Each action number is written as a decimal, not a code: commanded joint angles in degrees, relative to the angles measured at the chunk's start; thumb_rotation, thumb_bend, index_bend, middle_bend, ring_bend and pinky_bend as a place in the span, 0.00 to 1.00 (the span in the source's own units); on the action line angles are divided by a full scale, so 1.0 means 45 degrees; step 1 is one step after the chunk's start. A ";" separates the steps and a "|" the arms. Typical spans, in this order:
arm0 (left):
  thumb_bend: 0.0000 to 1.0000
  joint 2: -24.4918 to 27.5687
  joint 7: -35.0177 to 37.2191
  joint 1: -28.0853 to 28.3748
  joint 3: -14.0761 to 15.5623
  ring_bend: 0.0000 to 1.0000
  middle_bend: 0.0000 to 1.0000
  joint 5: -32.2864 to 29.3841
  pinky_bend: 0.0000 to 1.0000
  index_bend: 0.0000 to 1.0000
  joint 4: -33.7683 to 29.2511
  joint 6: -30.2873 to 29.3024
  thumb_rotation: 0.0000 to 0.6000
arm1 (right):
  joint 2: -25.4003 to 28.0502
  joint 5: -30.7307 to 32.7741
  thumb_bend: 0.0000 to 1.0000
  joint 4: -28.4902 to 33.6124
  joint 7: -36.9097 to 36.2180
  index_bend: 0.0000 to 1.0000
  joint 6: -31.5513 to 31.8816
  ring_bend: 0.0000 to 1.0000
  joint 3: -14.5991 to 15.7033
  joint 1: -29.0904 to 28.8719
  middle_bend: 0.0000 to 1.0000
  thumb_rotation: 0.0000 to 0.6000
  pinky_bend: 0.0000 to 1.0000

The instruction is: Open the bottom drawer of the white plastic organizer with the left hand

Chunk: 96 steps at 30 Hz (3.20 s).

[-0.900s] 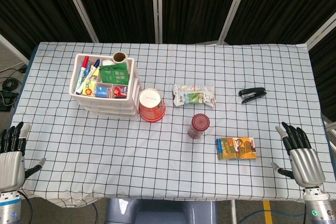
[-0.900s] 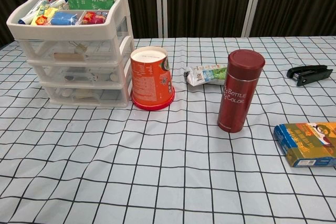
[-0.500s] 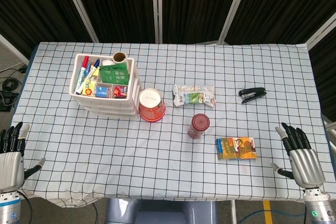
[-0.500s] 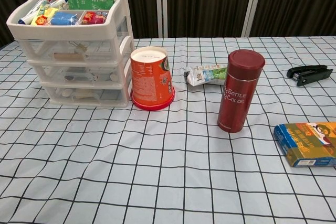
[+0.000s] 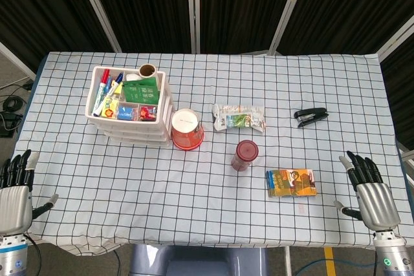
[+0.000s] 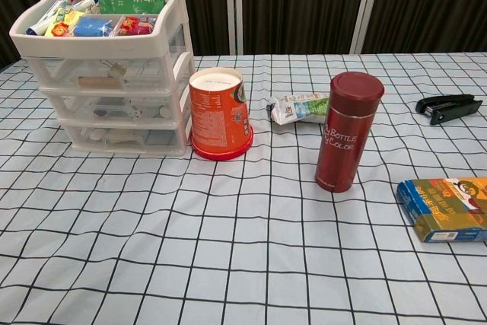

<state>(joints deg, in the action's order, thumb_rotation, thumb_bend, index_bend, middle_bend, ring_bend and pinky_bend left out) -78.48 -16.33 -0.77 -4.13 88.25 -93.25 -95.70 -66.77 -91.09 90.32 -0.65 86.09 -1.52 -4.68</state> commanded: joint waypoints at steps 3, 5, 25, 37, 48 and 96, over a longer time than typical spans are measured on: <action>0.17 -0.0070 0.0520 0.0159 -0.0271 0.33 0.21 0.0155 0.38 0.00 -0.0035 -0.0157 1.00 | 0.0020 0.0008 0.03 0.0004 -0.0049 0.00 -0.0028 0.00 0.0018 0.0002 0.00 1.00 0.00; 0.17 -0.0093 0.0984 0.0251 -0.0413 0.50 0.40 0.0071 0.47 0.00 -0.0131 -0.0093 1.00 | 0.0016 0.0037 0.03 0.0004 -0.0042 0.00 -0.0054 0.00 0.0016 -0.0002 0.00 1.00 0.00; 0.38 -0.0286 0.2782 0.3220 -0.1677 0.94 0.91 -0.4266 0.77 0.07 -0.1651 0.6112 1.00 | 0.0204 0.0042 0.03 0.0190 -0.0258 0.00 -0.0062 0.00 0.0033 0.0015 0.00 1.00 0.00; 0.73 -0.0138 0.3240 0.4566 -0.2030 0.94 0.91 -0.7432 0.78 0.07 -0.2224 0.9055 1.00 | 0.0362 0.0053 0.03 0.0293 -0.0536 0.00 -0.0003 0.00 0.0015 0.0044 0.00 1.00 0.00; 0.73 -0.0805 0.2695 0.5910 -0.2347 0.94 0.91 -1.0562 0.78 0.07 -0.1407 1.0199 1.00 | 0.0517 0.0070 0.03 0.0335 -0.0876 0.00 0.0049 0.00 -0.0019 0.0062 0.00 1.00 0.00; 0.74 -0.1934 0.5552 0.8069 -0.2343 0.94 0.91 -1.1549 0.78 0.10 0.1755 1.3209 1.00 | 0.0437 0.0237 0.03 0.0259 -0.0850 0.00 -0.0185 0.00 -0.0067 -0.0027 0.00 1.00 0.00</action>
<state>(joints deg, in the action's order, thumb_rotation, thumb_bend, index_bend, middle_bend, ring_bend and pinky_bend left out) -87.04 8.38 35.41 -14.69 36.34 -85.56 -36.46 -64.80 -90.03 91.49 -4.48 85.25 -1.82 -4.81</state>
